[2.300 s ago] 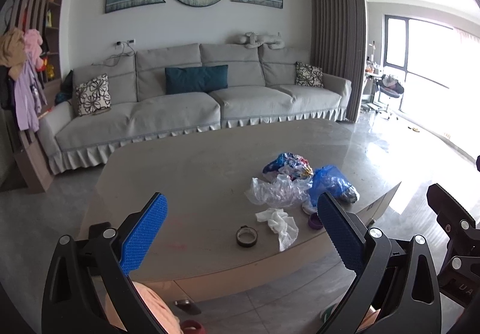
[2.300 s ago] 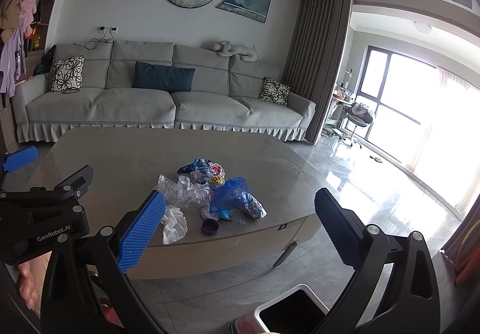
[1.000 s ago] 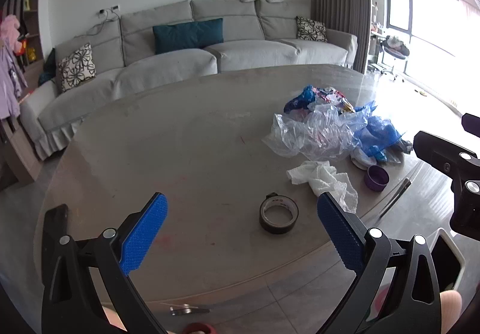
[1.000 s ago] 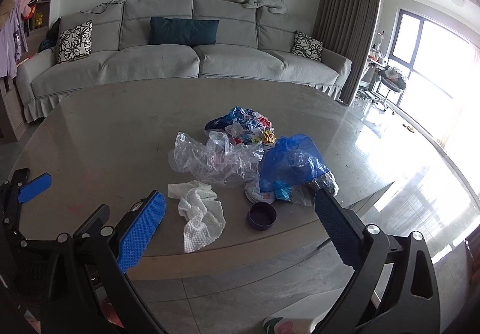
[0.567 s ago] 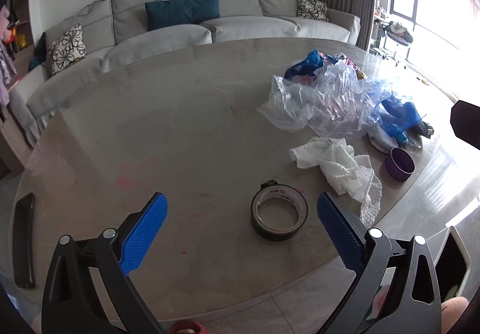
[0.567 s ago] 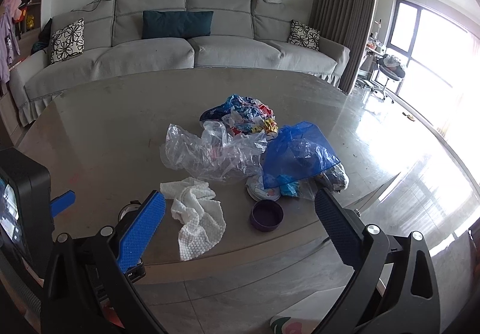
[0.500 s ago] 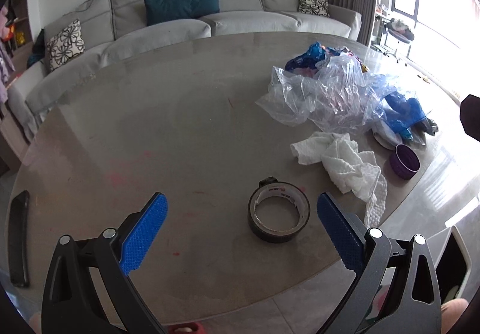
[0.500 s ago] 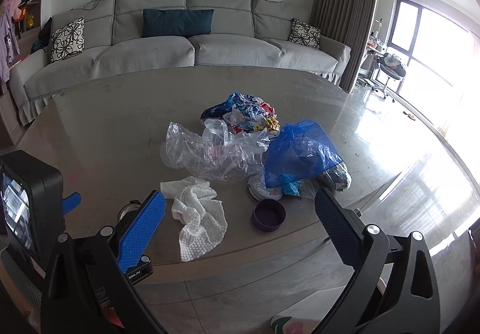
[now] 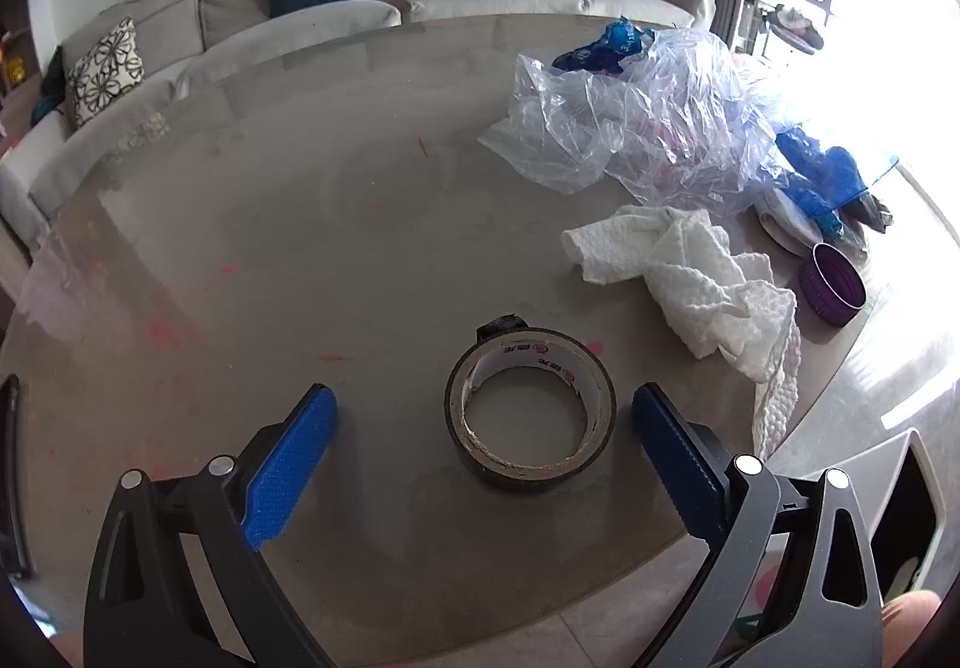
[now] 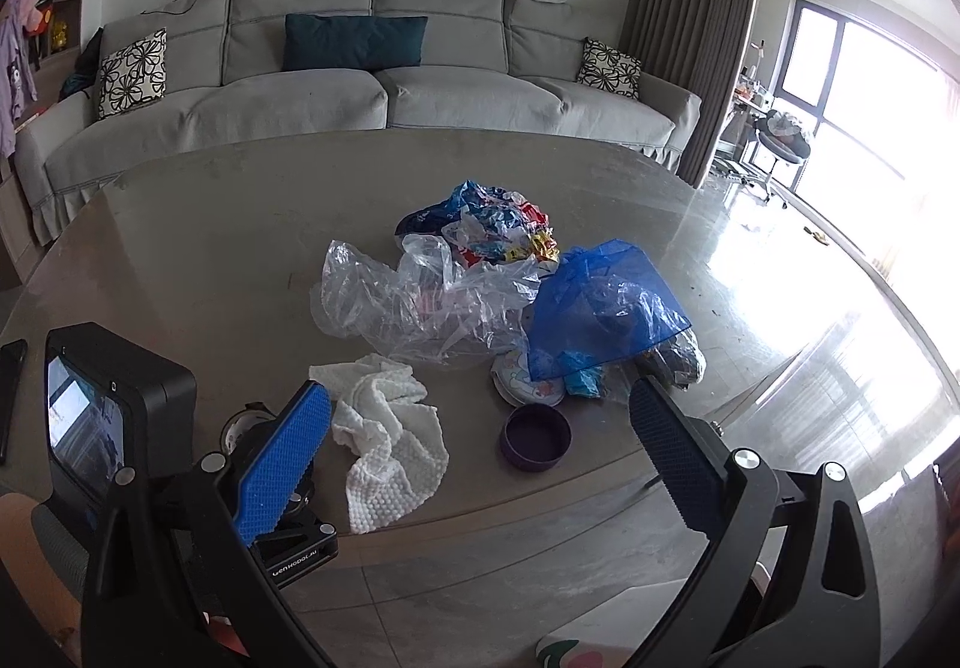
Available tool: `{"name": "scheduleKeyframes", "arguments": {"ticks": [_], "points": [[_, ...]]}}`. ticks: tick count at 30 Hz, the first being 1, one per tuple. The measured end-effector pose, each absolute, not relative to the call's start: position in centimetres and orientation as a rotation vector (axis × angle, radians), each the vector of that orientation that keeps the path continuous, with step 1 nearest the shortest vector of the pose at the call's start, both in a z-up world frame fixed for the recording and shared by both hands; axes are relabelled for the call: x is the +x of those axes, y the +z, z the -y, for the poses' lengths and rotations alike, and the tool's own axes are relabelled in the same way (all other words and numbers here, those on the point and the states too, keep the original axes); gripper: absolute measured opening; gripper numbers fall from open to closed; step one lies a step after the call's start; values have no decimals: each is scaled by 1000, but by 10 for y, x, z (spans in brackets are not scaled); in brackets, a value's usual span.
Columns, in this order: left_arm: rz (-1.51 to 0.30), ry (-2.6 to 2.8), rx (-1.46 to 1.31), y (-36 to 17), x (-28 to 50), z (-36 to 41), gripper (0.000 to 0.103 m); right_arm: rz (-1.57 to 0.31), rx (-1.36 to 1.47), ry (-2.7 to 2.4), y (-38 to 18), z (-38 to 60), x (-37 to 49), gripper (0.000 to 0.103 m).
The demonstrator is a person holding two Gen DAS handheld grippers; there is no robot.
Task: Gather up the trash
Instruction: 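Close the left gripper on the black tape roll while the right tool approaches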
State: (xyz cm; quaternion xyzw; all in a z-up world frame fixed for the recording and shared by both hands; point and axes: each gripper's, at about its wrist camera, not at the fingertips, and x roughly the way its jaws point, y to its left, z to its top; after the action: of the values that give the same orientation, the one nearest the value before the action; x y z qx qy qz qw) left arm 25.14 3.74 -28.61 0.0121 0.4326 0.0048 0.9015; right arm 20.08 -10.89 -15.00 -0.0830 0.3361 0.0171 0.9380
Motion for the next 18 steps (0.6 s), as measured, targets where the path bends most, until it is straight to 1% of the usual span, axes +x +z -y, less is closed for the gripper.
{"name": "scheduleKeyframes", "arguments": {"ticks": [2, 4, 7, 9, 10, 18], "points": [[-894, 5, 29, -285, 250, -37, 94, -689, -167, 35, -151, 111, 201, 99], [-888, -2, 30, -284, 247, -37, 90, -693, -163, 36, -152, 111, 202, 99], [-865, -20, 38, -282, 243, -33, 72, -697, -160, 35, -153, 110, 202, 99], [-852, -32, 41, -280, 241, -30, 53, -698, -159, 35, -153, 110, 201, 99], [-848, -32, 40, -279, 241, -29, 49, -697, -158, 34, -153, 111, 201, 99], [-845, -27, 15, -272, 237, -39, 49, -696, -154, 30, -155, 110, 201, 99]]}}
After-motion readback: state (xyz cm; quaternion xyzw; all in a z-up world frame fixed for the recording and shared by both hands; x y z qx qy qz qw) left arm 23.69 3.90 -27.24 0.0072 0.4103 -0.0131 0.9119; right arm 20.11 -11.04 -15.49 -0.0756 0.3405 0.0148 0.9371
